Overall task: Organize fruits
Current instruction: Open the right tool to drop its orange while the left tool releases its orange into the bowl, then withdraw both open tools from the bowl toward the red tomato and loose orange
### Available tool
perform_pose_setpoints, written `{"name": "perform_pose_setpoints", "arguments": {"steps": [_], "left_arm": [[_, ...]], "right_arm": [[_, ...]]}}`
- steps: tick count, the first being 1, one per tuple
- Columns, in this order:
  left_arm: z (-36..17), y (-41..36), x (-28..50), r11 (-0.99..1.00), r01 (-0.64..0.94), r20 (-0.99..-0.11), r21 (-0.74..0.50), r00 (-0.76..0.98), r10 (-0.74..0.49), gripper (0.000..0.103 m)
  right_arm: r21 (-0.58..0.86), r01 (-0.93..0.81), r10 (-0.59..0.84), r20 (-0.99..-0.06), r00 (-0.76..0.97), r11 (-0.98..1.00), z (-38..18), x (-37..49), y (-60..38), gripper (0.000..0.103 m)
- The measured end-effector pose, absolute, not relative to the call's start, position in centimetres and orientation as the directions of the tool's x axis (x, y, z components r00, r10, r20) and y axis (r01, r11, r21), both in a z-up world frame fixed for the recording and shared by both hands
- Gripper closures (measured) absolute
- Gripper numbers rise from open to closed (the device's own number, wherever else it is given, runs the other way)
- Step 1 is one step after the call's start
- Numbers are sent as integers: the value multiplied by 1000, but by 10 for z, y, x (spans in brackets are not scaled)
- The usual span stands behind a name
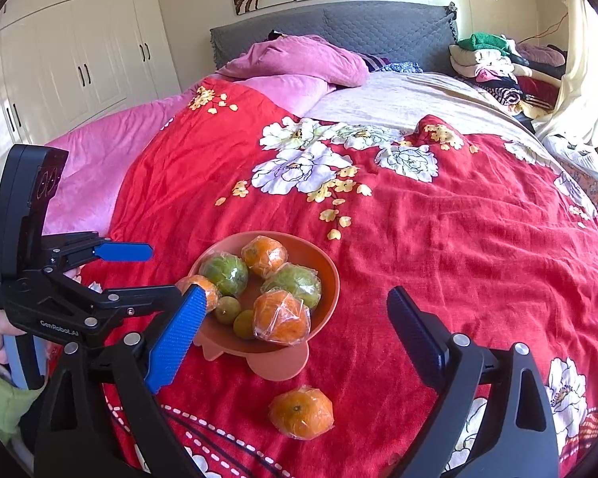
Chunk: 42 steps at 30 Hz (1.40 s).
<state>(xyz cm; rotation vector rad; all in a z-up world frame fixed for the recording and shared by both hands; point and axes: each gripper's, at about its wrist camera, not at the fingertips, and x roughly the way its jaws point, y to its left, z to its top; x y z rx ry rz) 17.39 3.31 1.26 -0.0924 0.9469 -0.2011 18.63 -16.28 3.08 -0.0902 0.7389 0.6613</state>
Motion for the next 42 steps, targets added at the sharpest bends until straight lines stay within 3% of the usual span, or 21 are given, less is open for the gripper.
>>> {"name": "perform_pose_setpoints", "arguments": {"steps": [10, 42], "left_arm": [[20, 35, 165, 983, 112, -789, -149, 585, -186, 10], [11, 37, 117, 986, 61, -795, -154, 585, -160, 10]], "right_arm": [[145, -588, 529, -639, 558, 796, 38, 179, -168, 9], [86, -592, 475, -693, 542, 801, 18, 143, -179, 5]]}}
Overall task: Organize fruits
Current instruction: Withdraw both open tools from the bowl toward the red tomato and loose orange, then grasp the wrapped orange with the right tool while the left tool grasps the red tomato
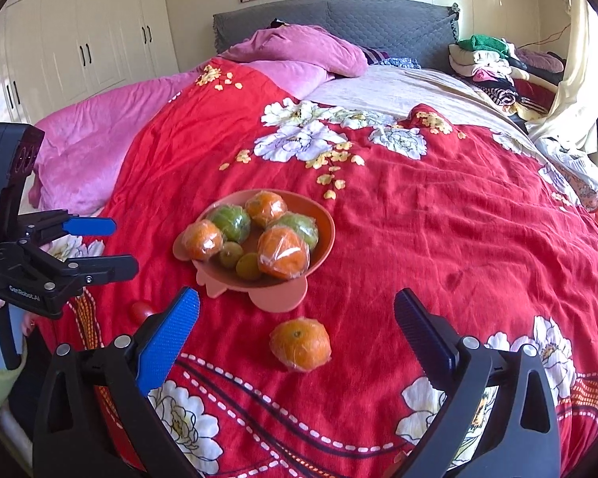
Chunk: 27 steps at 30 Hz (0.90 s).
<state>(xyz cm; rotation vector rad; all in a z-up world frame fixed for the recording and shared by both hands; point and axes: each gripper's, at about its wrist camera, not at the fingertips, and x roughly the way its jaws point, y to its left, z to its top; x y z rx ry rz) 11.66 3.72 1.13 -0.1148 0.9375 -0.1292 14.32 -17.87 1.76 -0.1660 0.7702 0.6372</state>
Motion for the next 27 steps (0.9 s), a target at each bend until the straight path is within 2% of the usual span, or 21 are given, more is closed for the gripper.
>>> {"name": "perform_pose_setpoints", "arguments": {"steps": [27], "left_arm": [[-15, 36, 89, 981, 52, -817, -185, 546, -183, 10]], "right_arm": [[66, -580, 416, -763, 495, 812, -20, 144, -176, 6]]}}
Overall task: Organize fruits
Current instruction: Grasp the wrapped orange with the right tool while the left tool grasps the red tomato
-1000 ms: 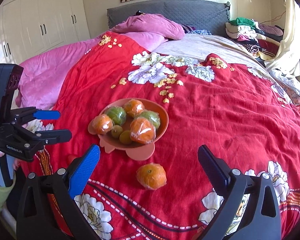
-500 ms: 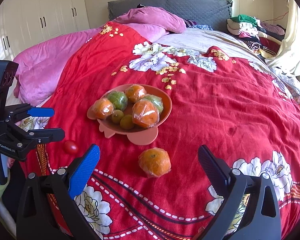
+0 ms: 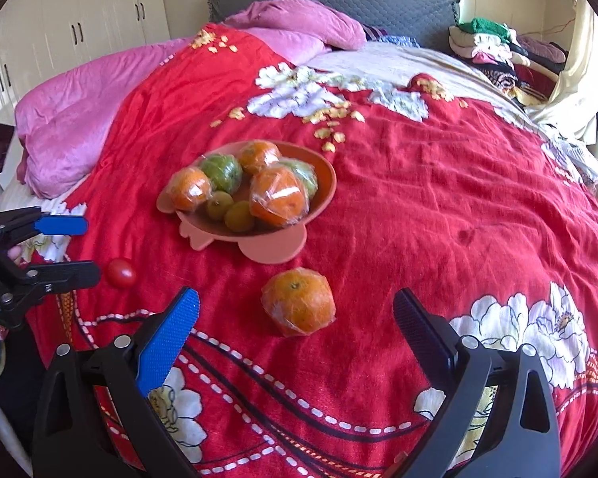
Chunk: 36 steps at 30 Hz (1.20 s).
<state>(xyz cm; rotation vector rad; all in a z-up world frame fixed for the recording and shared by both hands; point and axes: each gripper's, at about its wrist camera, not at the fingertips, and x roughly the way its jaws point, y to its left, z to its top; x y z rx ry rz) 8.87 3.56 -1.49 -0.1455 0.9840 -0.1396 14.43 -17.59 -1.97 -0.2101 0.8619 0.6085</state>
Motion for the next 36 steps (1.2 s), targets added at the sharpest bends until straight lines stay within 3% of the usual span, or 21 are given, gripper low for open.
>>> {"name": "perform_pose_setpoints", "arguments": {"steps": [2, 4, 7, 9, 13, 19, 23, 36], "left_arm": [[-18, 34, 87, 978, 59, -818, -199, 540, -199, 12], [-22, 31, 86, 976, 74, -822, -207, 528, -214, 20], [-25, 25, 84, 973, 96, -829, -208, 511, -227, 26], [-27, 22, 85, 971, 107, -829, -215, 505, -239, 36], [-31, 19, 88, 970, 120, -832, -210, 499, -242, 46], [-38, 14, 96, 973, 136, -846, -189, 479, -232, 61], [-44, 13, 100, 974, 148, -853, -169, 473, -220, 78], [-27, 26, 104, 964, 146, -825, -223, 499, -267, 81]], "right_arm": [[66, -578, 413, -767, 492, 813, -23, 146, -176, 10], [77, -584, 418, -774, 476, 808, -26, 150, -175, 30], [83, -592, 424, -778, 464, 801, -31, 154, -171, 42], [85, -599, 424, -784, 453, 797, -35, 155, -168, 53], [78, -597, 406, -802, 439, 798, -46, 160, -164, 62], [120, -593, 445, -780, 440, 796, -42, 158, -171, 64], [135, -604, 469, -767, 438, 785, -34, 150, -172, 64], [165, -648, 537, -724, 433, 744, -6, 138, -159, 64]]}}
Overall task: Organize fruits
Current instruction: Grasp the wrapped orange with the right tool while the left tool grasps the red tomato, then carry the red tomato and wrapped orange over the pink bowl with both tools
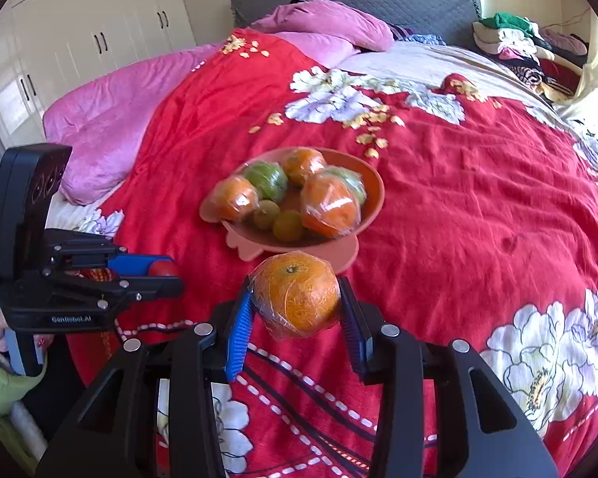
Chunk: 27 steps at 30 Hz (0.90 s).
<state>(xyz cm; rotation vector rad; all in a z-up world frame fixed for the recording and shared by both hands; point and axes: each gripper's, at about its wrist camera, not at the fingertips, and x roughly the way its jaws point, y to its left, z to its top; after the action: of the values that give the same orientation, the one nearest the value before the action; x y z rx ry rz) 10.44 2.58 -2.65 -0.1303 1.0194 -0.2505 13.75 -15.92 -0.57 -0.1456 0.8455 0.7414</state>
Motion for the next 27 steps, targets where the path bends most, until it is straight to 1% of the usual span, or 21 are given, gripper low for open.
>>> {"name": "perform_pose_setpoints", "arguments": {"steps": [8, 12, 19, 27], "left_arm": [[7, 40, 126, 962, 142, -789, -234, 551, -273, 81], [15, 45, 142, 960, 141, -779, -242, 562, -279, 81], [13, 51, 175, 958, 135, -786, -253, 548, -285, 81], [4, 56, 204, 958, 130, -799, -254, 530, -284, 81]], "right_arm": [[160, -670, 554, -714, 428, 725, 2, 142, -144, 64], [162, -678, 563, -709, 425, 717, 3, 146, -137, 64], [160, -694, 574, -704, 418, 702, 2, 156, -123, 64], [114, -716, 555, -718, 419, 688, -5, 168, -101, 64]]}}
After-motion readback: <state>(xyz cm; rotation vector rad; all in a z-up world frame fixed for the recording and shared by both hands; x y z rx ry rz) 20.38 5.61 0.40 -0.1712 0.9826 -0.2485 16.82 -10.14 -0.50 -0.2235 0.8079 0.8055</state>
